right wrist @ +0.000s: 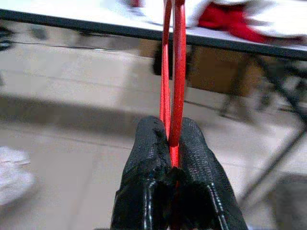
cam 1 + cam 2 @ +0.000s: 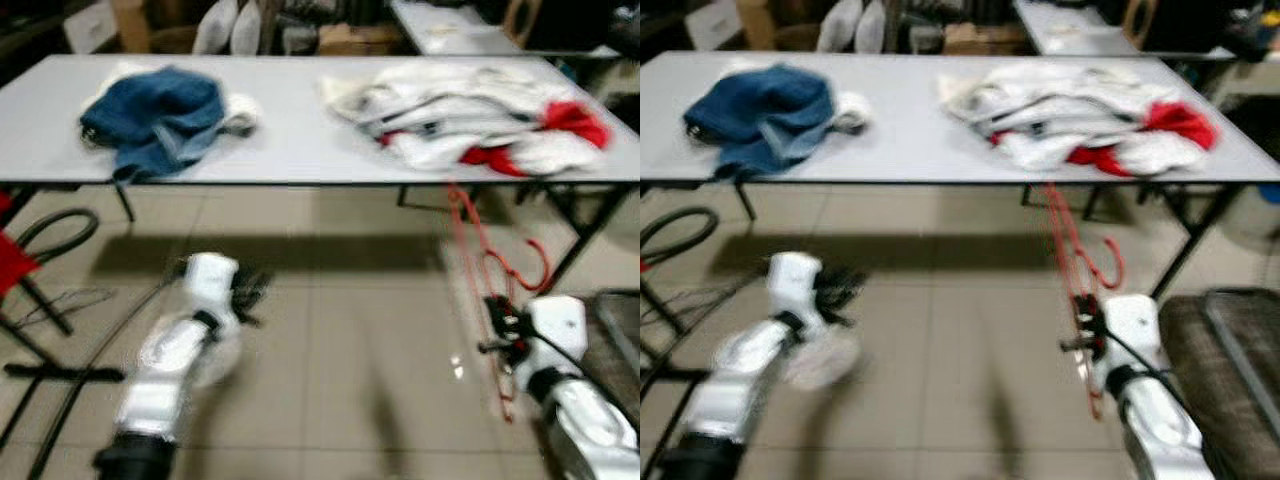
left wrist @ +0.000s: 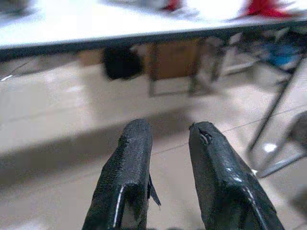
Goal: Hang hanger
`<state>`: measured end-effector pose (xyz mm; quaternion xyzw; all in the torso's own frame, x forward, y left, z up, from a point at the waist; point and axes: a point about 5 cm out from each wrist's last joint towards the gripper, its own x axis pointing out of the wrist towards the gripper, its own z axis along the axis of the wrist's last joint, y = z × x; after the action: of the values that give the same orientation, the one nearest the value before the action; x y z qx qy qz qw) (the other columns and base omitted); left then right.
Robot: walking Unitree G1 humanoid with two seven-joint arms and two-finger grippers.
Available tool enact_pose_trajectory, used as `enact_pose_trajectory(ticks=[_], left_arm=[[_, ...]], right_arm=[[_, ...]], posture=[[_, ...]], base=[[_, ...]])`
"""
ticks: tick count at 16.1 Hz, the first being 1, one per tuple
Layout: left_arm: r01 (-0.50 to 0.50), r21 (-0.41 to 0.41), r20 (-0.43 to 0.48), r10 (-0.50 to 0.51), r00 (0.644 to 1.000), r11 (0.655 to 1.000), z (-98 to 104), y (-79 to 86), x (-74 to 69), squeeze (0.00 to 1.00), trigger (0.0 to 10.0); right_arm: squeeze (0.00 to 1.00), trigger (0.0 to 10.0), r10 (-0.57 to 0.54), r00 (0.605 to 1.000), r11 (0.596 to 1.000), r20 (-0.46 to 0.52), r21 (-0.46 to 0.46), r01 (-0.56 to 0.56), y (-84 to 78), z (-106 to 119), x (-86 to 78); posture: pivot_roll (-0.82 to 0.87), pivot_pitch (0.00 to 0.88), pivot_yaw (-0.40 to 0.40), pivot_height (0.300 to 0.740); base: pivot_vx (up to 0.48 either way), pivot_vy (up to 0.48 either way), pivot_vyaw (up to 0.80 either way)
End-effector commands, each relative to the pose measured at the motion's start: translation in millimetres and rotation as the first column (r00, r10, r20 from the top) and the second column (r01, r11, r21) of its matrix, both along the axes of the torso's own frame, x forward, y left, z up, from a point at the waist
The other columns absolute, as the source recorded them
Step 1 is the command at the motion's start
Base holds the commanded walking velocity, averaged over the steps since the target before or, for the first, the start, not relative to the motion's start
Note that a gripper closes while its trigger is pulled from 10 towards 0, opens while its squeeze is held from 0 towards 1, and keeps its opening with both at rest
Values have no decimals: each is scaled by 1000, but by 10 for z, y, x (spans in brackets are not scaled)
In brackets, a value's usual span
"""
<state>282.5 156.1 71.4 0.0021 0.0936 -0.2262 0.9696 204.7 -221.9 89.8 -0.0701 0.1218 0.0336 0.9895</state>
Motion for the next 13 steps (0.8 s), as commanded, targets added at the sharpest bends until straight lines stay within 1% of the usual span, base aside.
enact_pose_trajectory(ticks=[1,2,3,4,5,6,7,9,10,11,12,13], left_arm=[[-4,11,39,4,999,1000,125,-6,55,0,10000],[-20,4,86,19,996,1000,196,-106,94,0,10000],[-34,-18,89,36,995,999,203,-134,106,0,10000],[-50,-35,95,53,994,998,185,-145,105,0,10000],[-49,-27,94,51,994,998,157,-168,78,0,10000],[-43,-19,85,44,995,999,134,-161,50,0,10000],[-56,-21,73,57,996,998,128,-145,40,0,10000],[-55,-14,57,56,997,998,113,-114,58,0,10000],[-41,-10,49,42,998,999,98,-82,63,0,10000],[-38,-10,47,39,998,999,95,-70,63,0,10000],[-17,8,9,17,1000,1000,55,-17,36,0,10000],[-2,48,-16,3,1000,999,-9,56,-11,0,10000]], right_arm=[[0,10000,22,1000,1000,8,5,-22,55,78,-4],[0,10000,34,999,999,4,-24,-33,80,113,-32],[0,10000,28,1000,999,-3,-24,-28,84,102,-33],[0,10000,34,999,999,7,12,-34,116,101,-27],[0,10000,50,999,998,-15,30,-50,155,83,-47],[0,10000,55,998,998,-29,32,-54,191,63,-61],[0,10000,45,999,999,-22,16,-44,205,76,-58],[0,10000,35,999,999,-6,-13,-35,250,84,-33],[0,10000,78,997,997,-15,-29,-78,305,66,-34],[0,10000,89,996,995,-18,-32,-90,322,61,-35],[0,10000,124,992,990,-32,-57,-126,343,53,-44],[0,10000,130,991,990,-38,-58,-132,347,36,-55]], posture=[[-133,0,16,740],[-139,0,19,740],[-146,0,29,740],[-145,0,44,740],[-139,0,55,740],[-145,0,66,740],[-152,0,75,740],[-163,0,95,740],[-167,0,106,740],[-167,0,106,740],[-163,0,107,740],[-157,0,99,740]], base=[[0,0,0],[0,0,0],[0,0,0],[0,0,0],[0,0,0],[240,0,0],[296,0,0],[298,0,0],[300,0,0],[300,0,0],[307,0,0],[307,0,0]])
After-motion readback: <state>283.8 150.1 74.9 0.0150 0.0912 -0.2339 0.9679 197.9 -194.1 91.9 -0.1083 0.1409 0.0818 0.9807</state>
